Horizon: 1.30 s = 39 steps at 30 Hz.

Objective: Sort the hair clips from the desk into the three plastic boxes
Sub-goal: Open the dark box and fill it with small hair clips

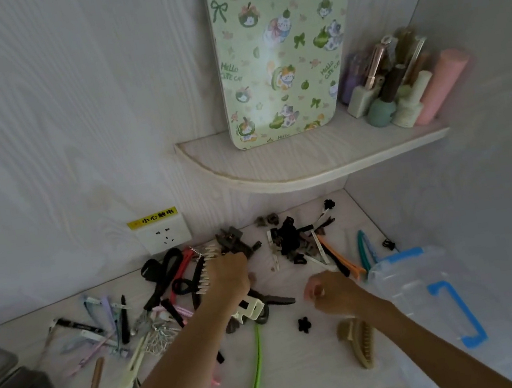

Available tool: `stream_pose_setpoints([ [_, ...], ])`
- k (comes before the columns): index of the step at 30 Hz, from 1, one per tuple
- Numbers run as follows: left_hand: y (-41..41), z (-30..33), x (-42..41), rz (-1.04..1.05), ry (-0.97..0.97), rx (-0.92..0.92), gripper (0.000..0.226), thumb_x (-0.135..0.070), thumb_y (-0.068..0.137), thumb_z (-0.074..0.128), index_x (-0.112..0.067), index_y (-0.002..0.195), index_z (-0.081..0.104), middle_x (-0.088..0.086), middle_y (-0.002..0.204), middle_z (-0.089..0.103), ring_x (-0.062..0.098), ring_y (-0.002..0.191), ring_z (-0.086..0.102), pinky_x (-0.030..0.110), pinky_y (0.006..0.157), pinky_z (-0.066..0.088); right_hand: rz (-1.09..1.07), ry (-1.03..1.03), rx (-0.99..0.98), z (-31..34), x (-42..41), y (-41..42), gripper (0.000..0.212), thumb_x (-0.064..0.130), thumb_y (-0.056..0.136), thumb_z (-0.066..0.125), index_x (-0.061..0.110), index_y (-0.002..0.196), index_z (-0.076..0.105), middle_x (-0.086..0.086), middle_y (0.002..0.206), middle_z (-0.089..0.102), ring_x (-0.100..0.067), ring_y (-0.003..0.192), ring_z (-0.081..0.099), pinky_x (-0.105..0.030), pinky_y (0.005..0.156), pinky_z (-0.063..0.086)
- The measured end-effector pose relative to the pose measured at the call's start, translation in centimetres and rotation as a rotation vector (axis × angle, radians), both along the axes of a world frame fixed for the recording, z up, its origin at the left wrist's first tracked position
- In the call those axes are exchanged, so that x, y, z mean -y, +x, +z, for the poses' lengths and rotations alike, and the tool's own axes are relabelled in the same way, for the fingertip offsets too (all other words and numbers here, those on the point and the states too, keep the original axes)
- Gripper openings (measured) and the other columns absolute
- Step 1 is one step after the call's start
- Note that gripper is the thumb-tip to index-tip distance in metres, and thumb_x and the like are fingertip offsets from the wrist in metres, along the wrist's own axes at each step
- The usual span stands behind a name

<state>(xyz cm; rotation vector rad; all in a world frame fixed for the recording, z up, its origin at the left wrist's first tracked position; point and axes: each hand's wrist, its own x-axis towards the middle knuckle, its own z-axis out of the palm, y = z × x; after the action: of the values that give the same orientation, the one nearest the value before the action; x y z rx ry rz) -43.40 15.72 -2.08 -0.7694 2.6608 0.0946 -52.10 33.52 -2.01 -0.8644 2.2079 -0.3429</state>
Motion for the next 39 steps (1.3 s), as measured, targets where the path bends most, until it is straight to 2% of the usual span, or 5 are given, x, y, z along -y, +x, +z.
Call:
stream_pose_setpoints([
  [13, 7.6, 2.8, 2.0, 0.19, 0.376, -0.665, 0.016, -0.04, 0.086, 0.061, -0.025, 0.086, 0.055, -0.018, 0.08, 0.061, -0.003, 0.067, 0.056, 0.007, 0.053, 0.037, -0.14, -0.067, -0.149, -2.5, -0.4, 5.7, 0.031, 0.026, 0.082, 0.067, 0.017, 0.11, 0.059, 0.002, 0.106, 0.05, -0.018, 0.102, 0.057, -0.024, 0.086, 0.044],
  [21, 14.5, 4.0, 4.9, 0.214, 0.45, -0.721, 0.032, -0.039, 0.084, 0.064, -0.028, 0.113, 0.06, -0.02, 0.093, 0.064, -0.003, 0.078, 0.06, 0.014, 0.067, 0.045, -0.149, -0.059, -0.295, 0.5, 1.2, 7.0, 0.02, 0.022, 0.088, 0.058, 0.014, 0.103, 0.067, -0.006, 0.11, 0.065, -0.023, 0.104, 0.059, -0.024, 0.075, 0.039],
  [27, 20.2, 5.2, 7.7, 0.268, 0.519, -0.774, 0.016, -0.033, 0.087, 0.062, -0.026, 0.1, 0.066, -0.019, 0.088, 0.065, -0.001, 0.081, 0.063, 0.024, 0.077, 0.053, -0.294, -0.368, -0.145, 5.0, 5.1, 10.4, 0.02, 0.008, 0.075, 0.071, 0.025, 0.077, 0.063, -0.002, 0.089, 0.067, -0.018, 0.088, 0.063, -0.021, 0.078, 0.049],
  [33, 30.8, 5.2, 10.7, 0.477, 0.356, -0.853, 0.012, -0.036, 0.089, 0.058, -0.032, 0.099, 0.059, -0.019, 0.088, 0.063, -0.001, 0.082, 0.061, 0.016, 0.069, 0.05, 0.037, -0.458, 0.145, 6.3, 16.0, 21.1, 0.018, 0.009, 0.081, 0.066, 0.005, 0.099, 0.069, 0.001, 0.086, 0.061, -0.01, 0.076, 0.056, -0.007, 0.07, 0.044],
  [39, 39.8, 4.4, 12.4, 0.731, 0.216, -0.761, 0.018, -0.036, 0.089, 0.058, -0.03, 0.106, 0.06, -0.018, 0.088, 0.062, 0.002, 0.084, 0.062, 0.018, 0.065, 0.046, 0.288, -0.461, 0.353, 4.0, 24.0, 31.2, 0.03, 0.013, 0.083, 0.063, 0.015, 0.113, 0.063, 0.003, 0.103, 0.061, -0.013, 0.094, 0.056, -0.032, 0.091, 0.049],
])
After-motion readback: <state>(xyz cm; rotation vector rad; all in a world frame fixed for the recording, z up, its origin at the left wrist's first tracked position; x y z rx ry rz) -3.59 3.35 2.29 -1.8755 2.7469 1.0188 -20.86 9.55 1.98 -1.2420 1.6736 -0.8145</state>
